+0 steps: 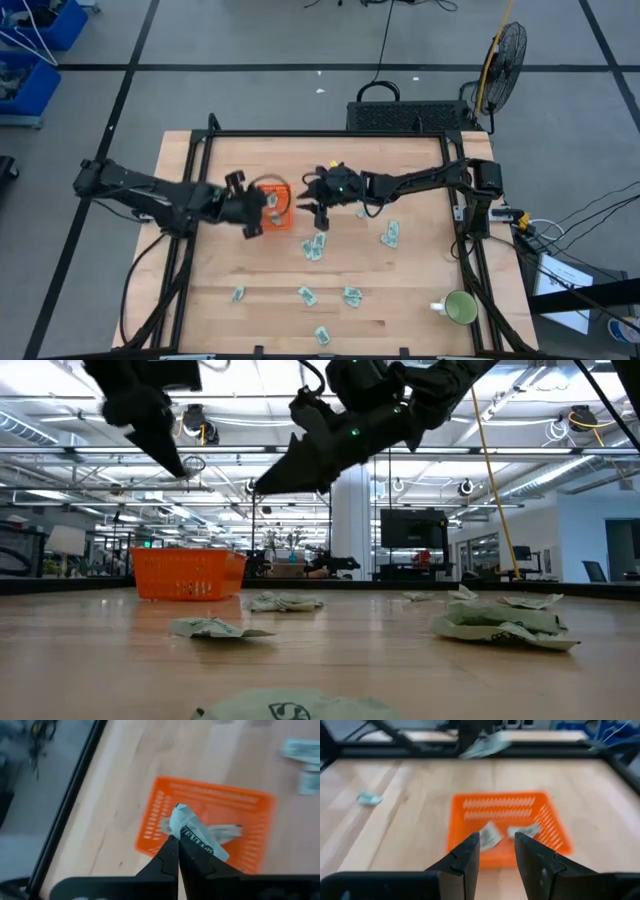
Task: Pick and place Stevia / Truvia into bins
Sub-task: Put the green stevia packet into the orange bin
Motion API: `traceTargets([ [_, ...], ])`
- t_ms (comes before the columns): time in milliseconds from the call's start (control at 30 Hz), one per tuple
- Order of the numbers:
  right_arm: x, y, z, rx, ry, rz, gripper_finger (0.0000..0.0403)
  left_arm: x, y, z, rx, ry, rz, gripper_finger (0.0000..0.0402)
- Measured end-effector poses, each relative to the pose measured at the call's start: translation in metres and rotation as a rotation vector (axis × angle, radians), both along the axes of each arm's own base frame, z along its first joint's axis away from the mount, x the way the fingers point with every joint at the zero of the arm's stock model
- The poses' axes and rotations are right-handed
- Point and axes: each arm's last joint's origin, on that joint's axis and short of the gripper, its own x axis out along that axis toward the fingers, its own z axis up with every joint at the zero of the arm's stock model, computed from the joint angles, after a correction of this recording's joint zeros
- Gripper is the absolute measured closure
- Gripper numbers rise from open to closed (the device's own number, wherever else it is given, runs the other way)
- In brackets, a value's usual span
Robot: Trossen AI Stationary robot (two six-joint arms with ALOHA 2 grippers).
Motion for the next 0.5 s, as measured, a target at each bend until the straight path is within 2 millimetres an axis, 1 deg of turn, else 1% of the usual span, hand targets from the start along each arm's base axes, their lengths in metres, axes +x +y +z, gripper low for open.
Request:
traceTargets([
  [133, -0.007, 0.012, -0.015, 0.004, 0.05, 0.027, 0.0287, 0.009, 0.026, -0.012, -0.068, 0.058, -0.02, 0.0368],
  [267, -0.009, 0.021, -0.02, 0.004, 0.064, 0.049, 0.0287, 0.019, 0.043, -0.026, -0.111, 0.101, -0.076, 0.0345],
  [500, -0.012, 0.021, -0.025, 0.003, 0.085, 0.044, 0.0287, 0.031, 0.065, -0.045, -0.102, 0.183, -0.085, 0.0324],
])
